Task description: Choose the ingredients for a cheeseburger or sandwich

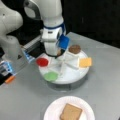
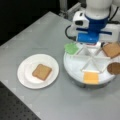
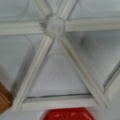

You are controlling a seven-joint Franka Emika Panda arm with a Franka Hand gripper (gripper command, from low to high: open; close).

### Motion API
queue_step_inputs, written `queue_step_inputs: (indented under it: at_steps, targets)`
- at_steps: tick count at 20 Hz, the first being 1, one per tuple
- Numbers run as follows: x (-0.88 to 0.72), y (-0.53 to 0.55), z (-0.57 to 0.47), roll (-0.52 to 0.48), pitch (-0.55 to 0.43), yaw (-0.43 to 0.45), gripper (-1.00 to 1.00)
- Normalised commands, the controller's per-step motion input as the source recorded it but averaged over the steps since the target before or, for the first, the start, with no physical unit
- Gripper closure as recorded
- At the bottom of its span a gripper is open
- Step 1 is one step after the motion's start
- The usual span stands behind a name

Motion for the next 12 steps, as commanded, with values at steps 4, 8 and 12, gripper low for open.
queue_step_inputs:
  at_steps: [4, 8, 12]
  targets:
    - [0.2, -0.08, 0.17, 0.269, 0.13, -0.437, -1.0]
    - [0.23, -0.18, 0.28, 0.417, 0.226, -0.323, -1.0]
    - [0.27, -0.2, 0.31, 0.365, 0.237, -0.217, -1.0]
